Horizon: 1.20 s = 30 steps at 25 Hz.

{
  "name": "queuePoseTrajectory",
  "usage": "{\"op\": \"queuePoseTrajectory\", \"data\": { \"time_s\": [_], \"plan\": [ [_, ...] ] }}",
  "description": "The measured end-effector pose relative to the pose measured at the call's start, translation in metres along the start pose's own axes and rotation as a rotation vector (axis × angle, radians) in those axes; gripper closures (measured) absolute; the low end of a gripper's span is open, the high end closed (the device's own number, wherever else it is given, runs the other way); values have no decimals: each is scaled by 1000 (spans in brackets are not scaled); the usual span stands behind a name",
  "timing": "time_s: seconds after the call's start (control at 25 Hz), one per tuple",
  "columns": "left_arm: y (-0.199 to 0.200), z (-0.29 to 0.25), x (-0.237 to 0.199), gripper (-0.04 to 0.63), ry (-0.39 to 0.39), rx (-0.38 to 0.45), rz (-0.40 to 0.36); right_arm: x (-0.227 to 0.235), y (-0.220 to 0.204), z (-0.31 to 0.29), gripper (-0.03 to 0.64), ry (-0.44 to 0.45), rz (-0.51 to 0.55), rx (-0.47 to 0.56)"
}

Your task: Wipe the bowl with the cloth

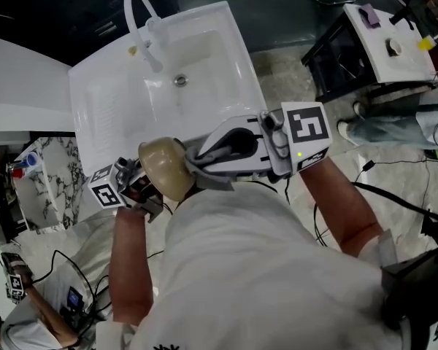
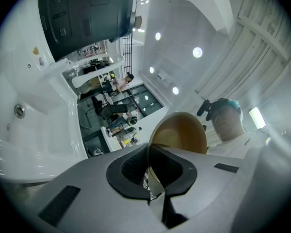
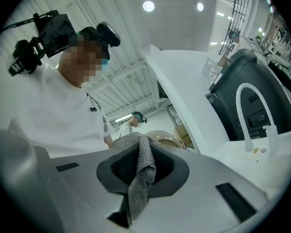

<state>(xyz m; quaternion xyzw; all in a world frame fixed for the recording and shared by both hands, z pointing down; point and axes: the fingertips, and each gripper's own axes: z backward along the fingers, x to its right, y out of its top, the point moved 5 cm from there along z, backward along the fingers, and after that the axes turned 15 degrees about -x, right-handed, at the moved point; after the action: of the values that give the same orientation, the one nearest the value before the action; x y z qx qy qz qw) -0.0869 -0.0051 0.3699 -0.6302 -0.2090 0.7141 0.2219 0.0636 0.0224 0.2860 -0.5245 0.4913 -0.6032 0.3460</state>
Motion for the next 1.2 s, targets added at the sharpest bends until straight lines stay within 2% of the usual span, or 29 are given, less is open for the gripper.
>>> {"op": "queuePoseTrajectory", "data": {
  "time_s": [0.16,0.36,0.72,0.96,1.2],
  "plan": [
    [-3,-3,-5,577,16,-22,8,-4,7,4,584,17,37,24],
    [-15,-11,-11,577,52,-100,24,-5,12,4,584,28,75,0],
    [-26,-33,-8,577,12,-222,9,12,20,-4,584,-16,89,-43],
    [-23,-40,2,577,-33,-230,-23,32,17,-7,584,-62,27,-36],
    [-9,-27,12,577,-76,-196,-40,60,13,-22,584,-110,-45,-56]
  ]
}}
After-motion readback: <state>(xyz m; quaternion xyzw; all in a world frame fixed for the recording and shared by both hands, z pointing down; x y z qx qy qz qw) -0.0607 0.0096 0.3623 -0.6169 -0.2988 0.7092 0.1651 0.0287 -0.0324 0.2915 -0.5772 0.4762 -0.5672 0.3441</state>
